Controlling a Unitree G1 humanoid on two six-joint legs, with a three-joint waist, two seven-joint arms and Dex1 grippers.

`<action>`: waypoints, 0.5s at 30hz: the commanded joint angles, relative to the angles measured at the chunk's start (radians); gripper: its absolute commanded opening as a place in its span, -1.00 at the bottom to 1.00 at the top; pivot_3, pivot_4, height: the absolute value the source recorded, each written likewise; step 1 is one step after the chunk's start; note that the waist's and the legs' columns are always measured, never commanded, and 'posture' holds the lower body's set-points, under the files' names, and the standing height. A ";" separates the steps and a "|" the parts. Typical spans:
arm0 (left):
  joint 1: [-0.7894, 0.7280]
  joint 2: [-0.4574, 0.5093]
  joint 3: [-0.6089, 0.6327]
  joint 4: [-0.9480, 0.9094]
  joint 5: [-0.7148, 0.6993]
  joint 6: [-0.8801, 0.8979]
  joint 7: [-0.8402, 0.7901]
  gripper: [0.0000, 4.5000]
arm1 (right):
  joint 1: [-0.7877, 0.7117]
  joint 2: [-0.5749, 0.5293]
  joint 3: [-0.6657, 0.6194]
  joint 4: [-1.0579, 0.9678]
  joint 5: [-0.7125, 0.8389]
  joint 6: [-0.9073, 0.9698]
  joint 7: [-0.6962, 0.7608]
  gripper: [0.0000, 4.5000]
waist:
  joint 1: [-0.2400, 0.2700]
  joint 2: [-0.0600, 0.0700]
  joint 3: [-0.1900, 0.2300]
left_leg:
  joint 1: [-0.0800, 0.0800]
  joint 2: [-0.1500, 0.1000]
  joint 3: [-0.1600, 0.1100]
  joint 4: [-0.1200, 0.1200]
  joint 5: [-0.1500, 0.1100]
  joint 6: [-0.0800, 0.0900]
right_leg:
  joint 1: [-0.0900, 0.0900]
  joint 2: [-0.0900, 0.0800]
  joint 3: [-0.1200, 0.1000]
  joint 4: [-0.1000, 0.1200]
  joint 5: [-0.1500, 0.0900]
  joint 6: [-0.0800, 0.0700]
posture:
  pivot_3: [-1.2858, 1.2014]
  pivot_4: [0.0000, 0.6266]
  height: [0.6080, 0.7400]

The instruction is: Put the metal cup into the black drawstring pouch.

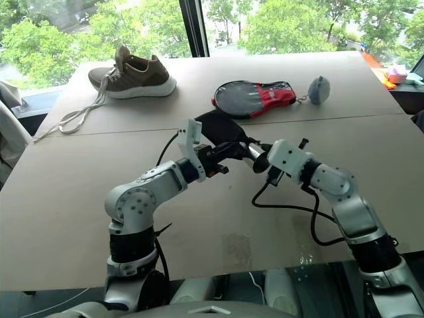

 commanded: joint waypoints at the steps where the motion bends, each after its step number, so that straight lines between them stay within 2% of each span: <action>1: 0.006 0.015 -0.050 -0.048 -0.026 -0.018 -0.035 -1.00 | -0.056 -0.008 0.034 0.013 -0.190 -0.188 -0.116 -0.97 | 0.002 0.000 0.000 | 0.000 0.000 0.000 0.000 0.000 0.000 | 0.000 0.000 0.000 0.000 0.000 0.000 | 0.03 -0.52 1.00; 5: 0.007 0.019 -0.058 -0.035 -0.030 -0.033 -0.035 -1.00 | -0.079 0.045 0.026 0.047 -0.284 -0.247 -0.232 -0.97 | 0.006 0.000 0.000 | 0.000 0.000 0.000 0.000 0.000 0.000 | 0.000 0.000 0.000 0.000 0.000 0.000 | 0.03 -0.52 1.00; 7: 0.008 0.022 -0.061 -0.032 -0.034 -0.037 -0.036 -1.00 | -0.061 0.117 -0.007 0.037 -0.179 -0.172 -0.209 -0.97 | 0.004 0.000 0.000 | 0.000 0.000 0.000 0.000 0.000 0.000 | 0.000 0.000 0.000 -0.001 0.000 0.000 | 0.03 -0.52 1.00; 9: 0.009 0.024 -0.062 -0.031 -0.037 -0.040 -0.036 -1.00 | -0.039 0.195 -0.050 0.008 -0.056 -0.074 -0.187 -0.97 | 0.004 -0.001 0.000 | 0.000 0.000 0.000 0.000 0.000 0.000 | 0.000 0.000 0.000 0.000 0.000 0.000 | 0.03 -0.52 1.00; 11: 0.011 0.032 -0.062 -0.027 -0.038 -0.045 -0.041 -1.00 | -0.008 0.290 -0.121 -0.069 0.200 0.110 -0.137 -0.97 | 0.005 0.000 0.000 | 0.000 0.000 -0.001 0.000 0.000 0.000 | 0.000 0.000 0.000 0.000 0.000 0.000 | 0.03 -0.52 1.00; 15: -0.001 0.068 -0.080 -0.009 -0.023 -0.109 -0.101 -1.00 | 0.010 0.386 -0.254 -0.187 0.634 0.462 -0.114 -0.97 | 0.002 0.000 0.000 | -0.001 0.000 -0.002 0.000 0.000 0.000 | 0.000 0.000 0.000 -0.001 0.000 0.000 | 0.03 -0.52 1.00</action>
